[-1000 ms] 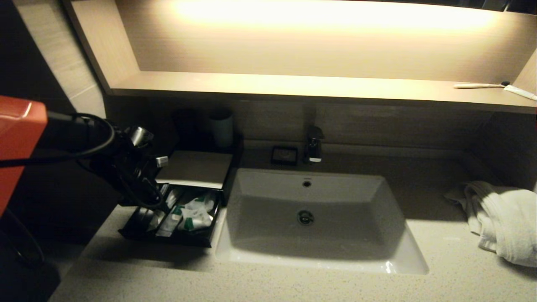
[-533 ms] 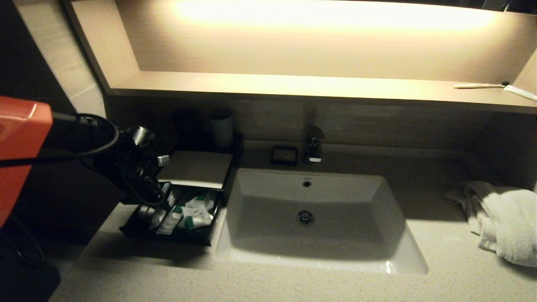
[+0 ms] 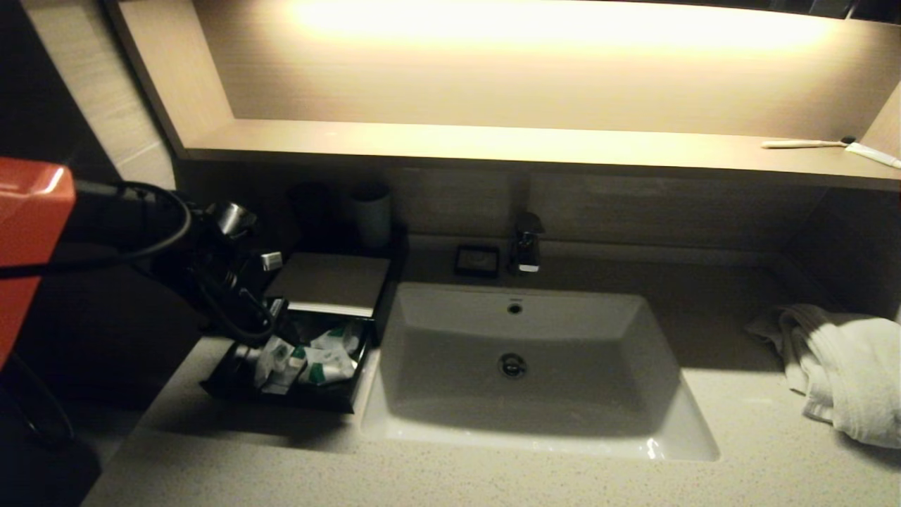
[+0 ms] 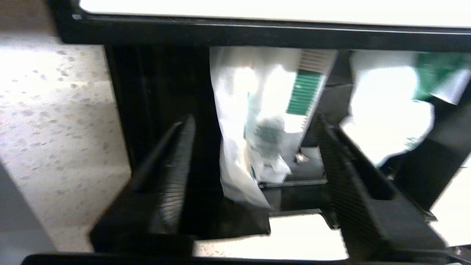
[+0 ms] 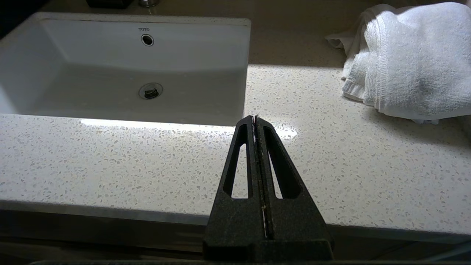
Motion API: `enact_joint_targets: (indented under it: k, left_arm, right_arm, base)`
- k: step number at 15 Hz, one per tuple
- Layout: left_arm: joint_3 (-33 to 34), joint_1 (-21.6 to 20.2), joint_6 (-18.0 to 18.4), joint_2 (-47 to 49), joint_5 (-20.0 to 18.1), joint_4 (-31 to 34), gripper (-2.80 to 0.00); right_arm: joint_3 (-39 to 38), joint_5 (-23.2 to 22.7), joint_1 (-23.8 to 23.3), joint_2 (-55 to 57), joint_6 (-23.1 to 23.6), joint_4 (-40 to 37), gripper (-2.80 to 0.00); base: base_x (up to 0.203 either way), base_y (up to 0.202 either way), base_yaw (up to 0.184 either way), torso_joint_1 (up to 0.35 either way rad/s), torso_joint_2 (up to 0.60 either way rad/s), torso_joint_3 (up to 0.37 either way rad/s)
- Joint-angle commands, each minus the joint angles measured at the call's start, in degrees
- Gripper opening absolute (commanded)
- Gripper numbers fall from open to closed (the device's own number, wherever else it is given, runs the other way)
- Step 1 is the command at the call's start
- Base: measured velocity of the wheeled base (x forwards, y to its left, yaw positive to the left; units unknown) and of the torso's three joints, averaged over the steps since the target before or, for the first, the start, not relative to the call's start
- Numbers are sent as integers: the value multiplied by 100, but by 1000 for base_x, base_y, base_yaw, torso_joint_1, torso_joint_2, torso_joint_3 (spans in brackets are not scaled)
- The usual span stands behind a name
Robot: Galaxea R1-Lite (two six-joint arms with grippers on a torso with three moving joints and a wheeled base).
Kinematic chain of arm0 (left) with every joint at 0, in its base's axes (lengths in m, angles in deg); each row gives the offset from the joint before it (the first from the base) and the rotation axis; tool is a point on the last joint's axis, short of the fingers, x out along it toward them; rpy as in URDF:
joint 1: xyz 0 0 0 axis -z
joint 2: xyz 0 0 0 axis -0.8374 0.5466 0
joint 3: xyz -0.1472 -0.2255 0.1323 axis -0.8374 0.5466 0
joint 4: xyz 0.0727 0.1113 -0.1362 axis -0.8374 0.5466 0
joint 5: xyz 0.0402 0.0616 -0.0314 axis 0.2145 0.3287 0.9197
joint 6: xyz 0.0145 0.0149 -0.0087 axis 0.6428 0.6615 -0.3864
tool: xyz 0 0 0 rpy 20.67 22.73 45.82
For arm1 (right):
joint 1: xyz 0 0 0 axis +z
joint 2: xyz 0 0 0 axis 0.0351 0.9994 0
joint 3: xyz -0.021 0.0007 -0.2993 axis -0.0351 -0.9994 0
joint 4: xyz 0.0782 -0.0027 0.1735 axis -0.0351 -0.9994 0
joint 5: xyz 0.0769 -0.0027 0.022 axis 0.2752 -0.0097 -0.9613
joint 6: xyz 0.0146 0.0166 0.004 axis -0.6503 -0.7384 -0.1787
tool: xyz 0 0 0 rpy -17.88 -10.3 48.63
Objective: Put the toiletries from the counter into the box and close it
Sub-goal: Place the bathroom toiletry into the drawer
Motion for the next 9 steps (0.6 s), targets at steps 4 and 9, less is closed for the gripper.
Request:
enact_joint_targets:
  k: [4,9]
  left_arm:
    - [7,-8,-37,-531,-12,90,0]
    - [162,-16,-20,-1293,-12,483,-280]
  right_arm:
    - [0,-2,0,0,1,1,-280]
    - [0,-2,0,0,1,1,-280]
  base:
    - [0,0,0,0,0,0]
    - [0,0,0,0,0,0]
